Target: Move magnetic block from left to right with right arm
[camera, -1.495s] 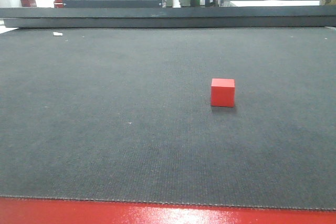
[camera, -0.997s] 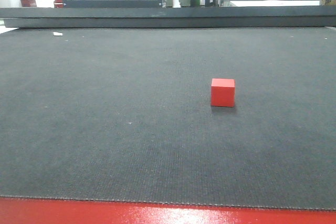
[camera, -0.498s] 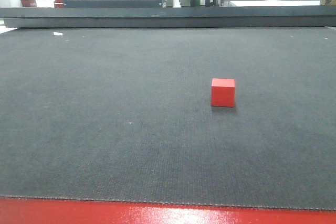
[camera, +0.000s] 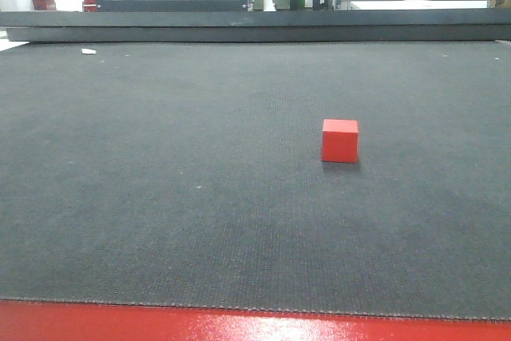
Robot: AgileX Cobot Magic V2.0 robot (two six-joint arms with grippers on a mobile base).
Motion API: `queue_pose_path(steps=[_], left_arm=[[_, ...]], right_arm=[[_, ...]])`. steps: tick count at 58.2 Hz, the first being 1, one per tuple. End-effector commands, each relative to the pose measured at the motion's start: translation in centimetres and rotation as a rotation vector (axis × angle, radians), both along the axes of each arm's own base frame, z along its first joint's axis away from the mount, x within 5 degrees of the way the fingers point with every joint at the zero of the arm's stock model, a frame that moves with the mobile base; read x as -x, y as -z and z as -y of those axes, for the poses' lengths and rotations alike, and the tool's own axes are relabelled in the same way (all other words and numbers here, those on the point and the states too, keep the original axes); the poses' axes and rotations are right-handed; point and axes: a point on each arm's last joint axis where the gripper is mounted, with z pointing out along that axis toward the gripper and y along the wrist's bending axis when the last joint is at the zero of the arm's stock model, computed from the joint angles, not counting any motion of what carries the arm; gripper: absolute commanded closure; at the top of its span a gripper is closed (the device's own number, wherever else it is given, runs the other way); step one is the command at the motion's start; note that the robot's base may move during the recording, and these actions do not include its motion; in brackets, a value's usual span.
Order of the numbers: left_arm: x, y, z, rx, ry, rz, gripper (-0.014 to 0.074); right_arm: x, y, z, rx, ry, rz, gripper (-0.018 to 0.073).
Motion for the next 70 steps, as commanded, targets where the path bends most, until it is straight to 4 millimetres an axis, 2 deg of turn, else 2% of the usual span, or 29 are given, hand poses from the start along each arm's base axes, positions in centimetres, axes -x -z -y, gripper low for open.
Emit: queue_pose_path(steps=[1, 7, 19, 32, 44, 52, 59, 70], left_arm=[[0.1, -0.6, 0.0, 0.014, -0.001, 0.089, 0.0722], [0.1, -0.6, 0.0, 0.014, -0.001, 0.089, 0.0722], [0.1, -0.6, 0.0, 0.014, -0.001, 0.089, 0.0722], [0.1, -0.6, 0.0, 0.014, -0.001, 0.089, 0.0722], [0.1, -0.6, 0.0, 0.014, -0.001, 0.089, 0.0722], [0.1, -0.6, 0.0, 0.014, -0.001, 0.089, 0.0722], [0.1, -0.6, 0.0, 0.014, -0.001, 0.089, 0.0722], [0.1, -0.6, 0.0, 0.014, -0.001, 0.089, 0.0722]], right_arm=[[-1.7, -2.1, 0.0, 0.007, -0.012, 0.037, 0.0085], [-4.1, -2.6, -0.2, 0.004, -0.045, -0.019, -0.0020], [-8.6, -4.0, -2.2, 0.013, -0.173, -0.168, -0.0027], [-13.7, -4.9, -6.6, -0.072, -0.298, -0.456, -0.0021], [-18.1, -5.7, -11.2, -0.199, -0.269, -0.605, -0.0021], [-20.7, -5.1, -13.8, -0.259, -0.189, -0.699, -0.0021], [-23.0, -3.9, -16.0, -0.222, -0.160, -0.772, -0.0021], [-26.0, -1.8, -17.6, -0.164, -0.100, -0.882, -0.0021]])
